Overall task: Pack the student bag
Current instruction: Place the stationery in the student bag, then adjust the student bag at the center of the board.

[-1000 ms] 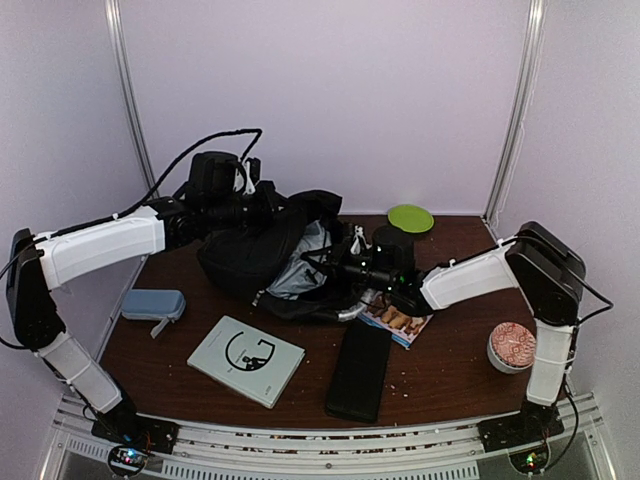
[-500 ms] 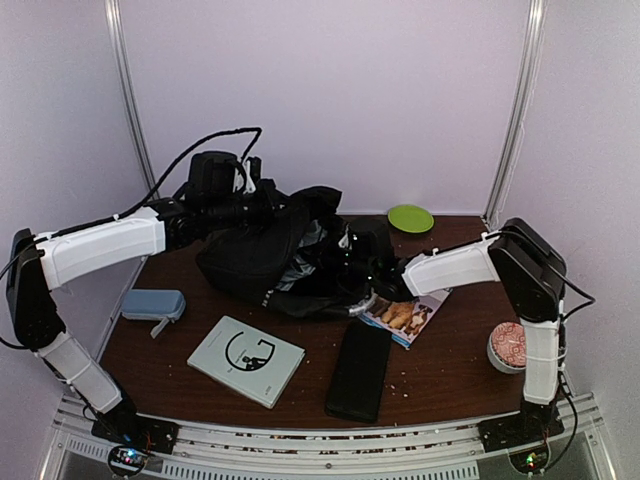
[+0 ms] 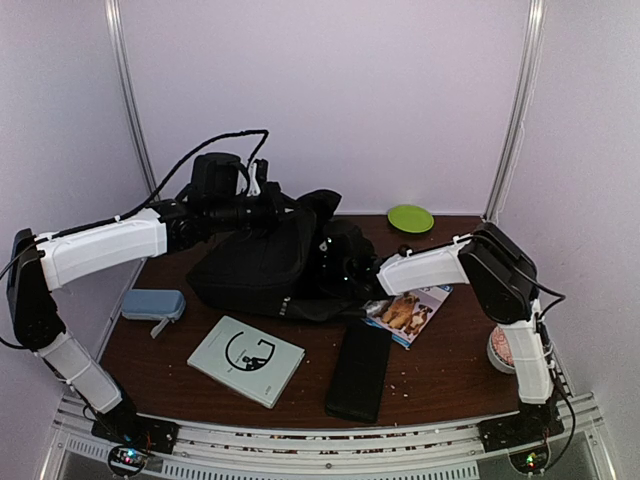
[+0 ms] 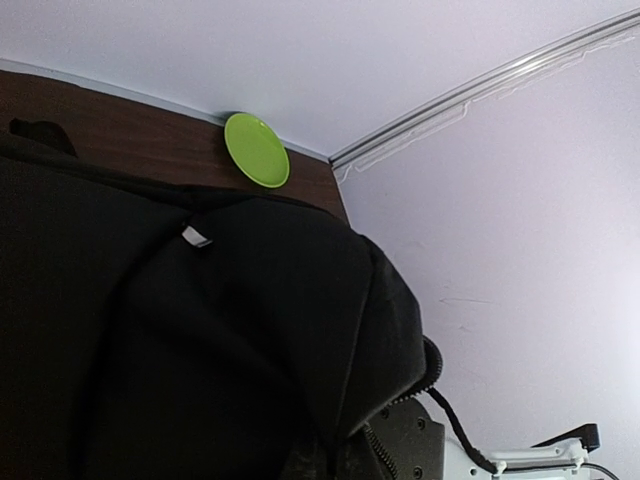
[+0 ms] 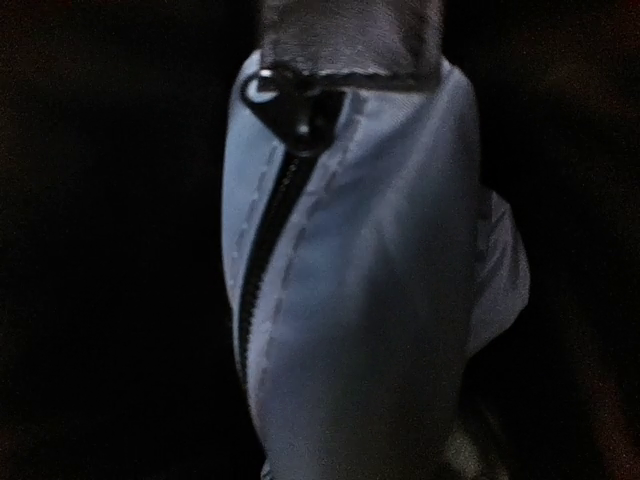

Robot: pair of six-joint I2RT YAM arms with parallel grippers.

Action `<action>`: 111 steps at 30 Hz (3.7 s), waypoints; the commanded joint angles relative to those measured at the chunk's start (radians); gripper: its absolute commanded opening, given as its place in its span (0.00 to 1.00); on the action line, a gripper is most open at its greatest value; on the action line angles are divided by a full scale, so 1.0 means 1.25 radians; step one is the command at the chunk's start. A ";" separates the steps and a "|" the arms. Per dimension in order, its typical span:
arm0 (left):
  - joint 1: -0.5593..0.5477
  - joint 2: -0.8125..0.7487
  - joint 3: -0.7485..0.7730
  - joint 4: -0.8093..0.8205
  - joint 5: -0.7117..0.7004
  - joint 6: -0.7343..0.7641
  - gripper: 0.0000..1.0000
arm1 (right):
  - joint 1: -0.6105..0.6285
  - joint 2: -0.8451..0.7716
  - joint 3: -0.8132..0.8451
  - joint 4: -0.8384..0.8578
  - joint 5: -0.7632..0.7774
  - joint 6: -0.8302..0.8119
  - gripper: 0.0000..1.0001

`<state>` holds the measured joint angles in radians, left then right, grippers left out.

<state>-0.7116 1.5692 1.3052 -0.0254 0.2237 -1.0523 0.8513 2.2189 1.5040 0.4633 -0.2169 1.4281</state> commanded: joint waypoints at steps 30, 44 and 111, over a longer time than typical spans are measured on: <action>0.036 -0.015 0.028 0.172 0.075 0.061 0.00 | -0.014 -0.059 0.047 -0.136 -0.256 -0.058 0.82; 0.068 -0.064 -0.013 0.148 0.028 0.078 0.00 | -0.033 -0.249 -0.084 -0.214 -0.250 -0.154 0.92; 0.099 -0.202 0.058 -0.047 -0.259 0.613 0.00 | -0.142 -0.436 0.032 -0.532 -0.087 -0.488 0.00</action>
<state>-0.6113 1.3830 1.3685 -0.2058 -0.0696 -0.2886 0.7197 1.6299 1.5661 -0.2916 -0.2512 0.7330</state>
